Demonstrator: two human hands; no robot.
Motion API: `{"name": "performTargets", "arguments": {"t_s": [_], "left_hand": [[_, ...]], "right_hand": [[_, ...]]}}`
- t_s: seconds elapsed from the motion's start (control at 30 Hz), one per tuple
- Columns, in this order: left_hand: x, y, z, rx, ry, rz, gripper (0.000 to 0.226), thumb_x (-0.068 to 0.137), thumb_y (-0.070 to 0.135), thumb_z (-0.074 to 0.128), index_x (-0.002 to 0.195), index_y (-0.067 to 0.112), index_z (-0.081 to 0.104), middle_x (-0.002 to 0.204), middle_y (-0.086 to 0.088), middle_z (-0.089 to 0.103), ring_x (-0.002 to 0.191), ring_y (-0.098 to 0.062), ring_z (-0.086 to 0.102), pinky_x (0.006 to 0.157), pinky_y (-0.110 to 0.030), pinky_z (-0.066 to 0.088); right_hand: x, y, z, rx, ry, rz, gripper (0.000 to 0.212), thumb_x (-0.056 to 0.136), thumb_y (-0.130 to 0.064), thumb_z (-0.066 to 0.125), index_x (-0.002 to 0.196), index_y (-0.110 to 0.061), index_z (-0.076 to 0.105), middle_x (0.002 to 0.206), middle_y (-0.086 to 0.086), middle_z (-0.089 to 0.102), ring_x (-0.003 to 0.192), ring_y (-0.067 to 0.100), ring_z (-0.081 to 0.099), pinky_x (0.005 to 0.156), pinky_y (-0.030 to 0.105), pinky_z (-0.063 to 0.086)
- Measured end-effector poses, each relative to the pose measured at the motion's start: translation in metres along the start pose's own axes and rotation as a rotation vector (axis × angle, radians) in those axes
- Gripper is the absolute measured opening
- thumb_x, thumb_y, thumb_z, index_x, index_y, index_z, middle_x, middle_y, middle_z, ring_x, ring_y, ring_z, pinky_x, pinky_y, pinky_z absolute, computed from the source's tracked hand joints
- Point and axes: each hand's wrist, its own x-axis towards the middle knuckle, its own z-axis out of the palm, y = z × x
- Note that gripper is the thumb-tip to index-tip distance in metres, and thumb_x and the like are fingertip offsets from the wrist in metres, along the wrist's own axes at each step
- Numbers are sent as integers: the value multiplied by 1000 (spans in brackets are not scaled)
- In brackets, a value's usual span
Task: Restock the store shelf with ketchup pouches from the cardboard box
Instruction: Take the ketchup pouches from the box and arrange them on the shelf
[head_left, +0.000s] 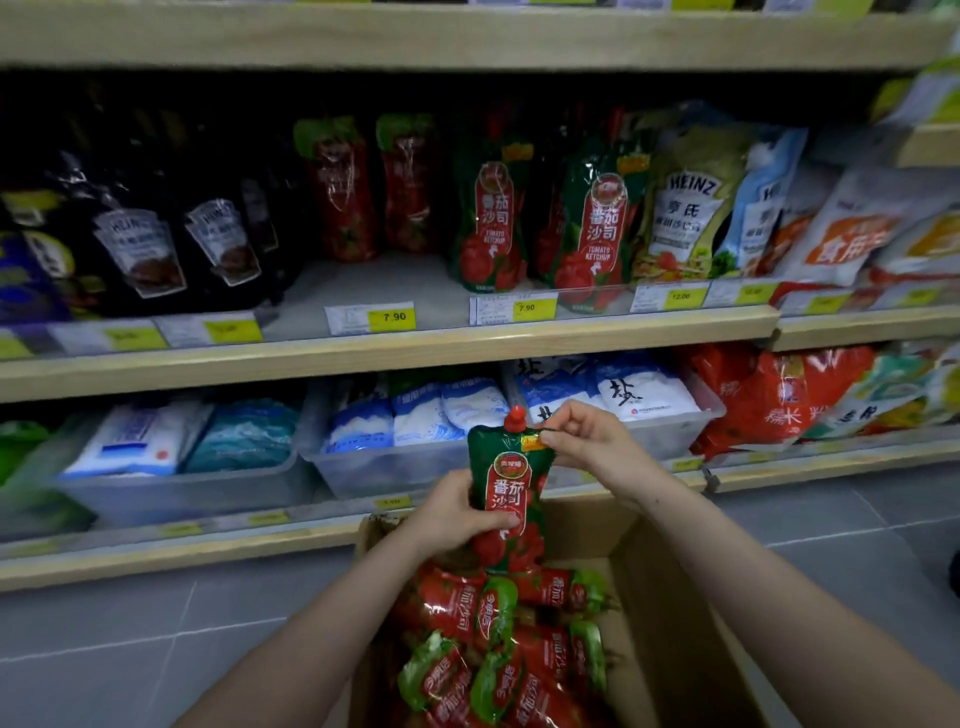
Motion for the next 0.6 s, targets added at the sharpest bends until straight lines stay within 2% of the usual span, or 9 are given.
{"name": "performTargets", "arguments": {"t_s": [0.1, 0.2, 0.27, 0.4, 0.53, 0.6], "left_hand": [[-7, 7, -11, 58, 49, 6, 47, 67, 23, 82, 108, 22, 60, 109, -1, 68, 96, -9, 64, 90, -34, 52], [-12, 11, -16, 104, 41, 7, 44, 63, 29, 84, 98, 33, 58, 98, 10, 67, 88, 0, 62, 84, -27, 52], [-13, 11, -17, 59, 34, 5, 48, 60, 30, 85, 100, 33, 58, 95, 13, 66, 91, -1, 62, 84, -26, 53], [-14, 9, -18, 30, 50, 20, 58, 58, 31, 86, 104, 35, 51, 98, 16, 63, 95, 1, 60, 82, -20, 50], [-14, 3, -18, 38, 50, 30, 71, 58, 33, 86, 118, 28, 50, 115, 9, 62, 106, -5, 58, 92, -28, 50], [-15, 1, -18, 1, 47, 21, 69, 58, 29, 86, 117, 28, 50, 116, 9, 62, 106, -6, 58, 91, -28, 50]], "right_hand": [[5, -17, 13, -106, -64, -13, 18, 77, -4, 69, 90, -15, 62, 90, -3, 68, 85, 10, 64, 74, 20, 54], [12, -30, 24, -193, -71, 14, 11, 79, -12, 69, 83, -22, 67, 81, -6, 70, 78, 9, 66, 64, 15, 53], [16, -39, 24, -211, -74, 28, 6, 80, -17, 68, 79, -23, 68, 74, -8, 72, 72, 5, 67, 61, 12, 50], [21, -52, 23, -200, -88, 37, 16, 81, -18, 68, 65, -20, 66, 65, -5, 69, 57, -2, 62, 53, 8, 46], [25, -54, 22, -170, -56, 26, 16, 80, -20, 69, 65, -19, 65, 63, -6, 70, 58, -1, 63, 54, 8, 47], [25, -52, 21, -137, -27, 10, 13, 79, -21, 69, 68, -16, 66, 62, -7, 70, 60, 0, 65, 54, 9, 48]]}}
